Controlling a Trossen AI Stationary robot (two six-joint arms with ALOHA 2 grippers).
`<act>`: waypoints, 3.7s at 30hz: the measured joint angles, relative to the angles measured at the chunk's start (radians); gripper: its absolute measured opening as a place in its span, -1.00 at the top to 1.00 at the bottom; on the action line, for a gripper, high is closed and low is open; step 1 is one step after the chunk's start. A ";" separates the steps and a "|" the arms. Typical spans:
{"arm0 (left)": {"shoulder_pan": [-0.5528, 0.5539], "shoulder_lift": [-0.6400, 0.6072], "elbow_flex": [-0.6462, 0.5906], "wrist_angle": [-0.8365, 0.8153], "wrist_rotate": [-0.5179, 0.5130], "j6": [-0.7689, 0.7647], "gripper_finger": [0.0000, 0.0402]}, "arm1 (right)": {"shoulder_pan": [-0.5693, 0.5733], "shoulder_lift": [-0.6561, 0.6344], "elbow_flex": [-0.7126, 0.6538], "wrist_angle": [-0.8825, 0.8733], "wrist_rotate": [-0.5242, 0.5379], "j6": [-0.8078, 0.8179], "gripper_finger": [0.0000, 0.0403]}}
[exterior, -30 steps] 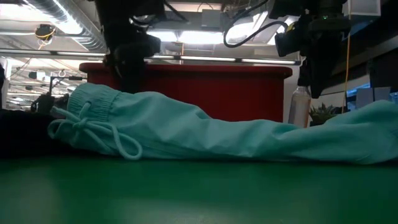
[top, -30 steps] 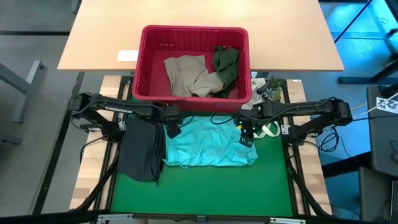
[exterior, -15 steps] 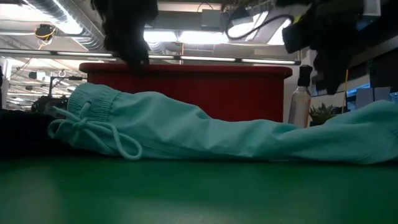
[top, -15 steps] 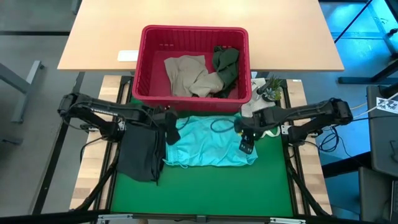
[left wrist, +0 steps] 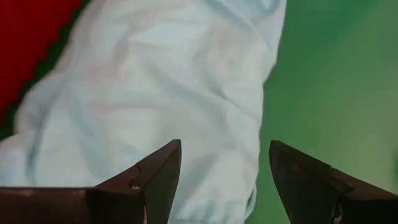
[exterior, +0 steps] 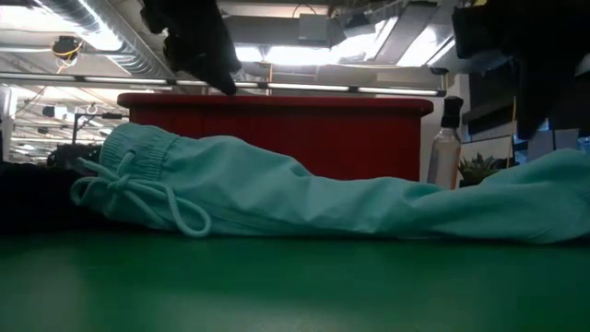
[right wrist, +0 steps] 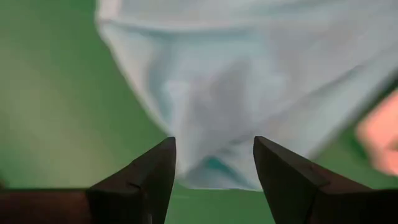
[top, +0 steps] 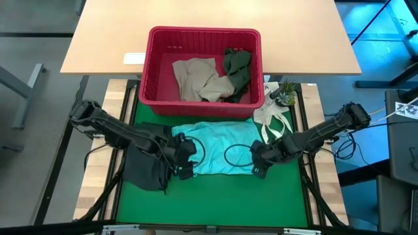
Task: Fold Laundry from Bin
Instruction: Fold the blue shorts from the red laundry bin
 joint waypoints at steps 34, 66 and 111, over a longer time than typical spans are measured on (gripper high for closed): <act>-0.027 0.331 0.000 0.032 0.005 -0.033 -0.17 | 0.069 0.000 -0.177 0.016 -0.022 0.264 0.89; -0.027 0.342 0.000 0.037 0.008 -0.033 -0.17 | -0.199 -0.001 -0.177 -0.055 -0.110 0.047 0.00; -0.027 0.342 -0.001 0.055 0.007 -0.032 -0.17 | -0.533 0.038 -0.224 0.086 -0.027 -0.227 -0.02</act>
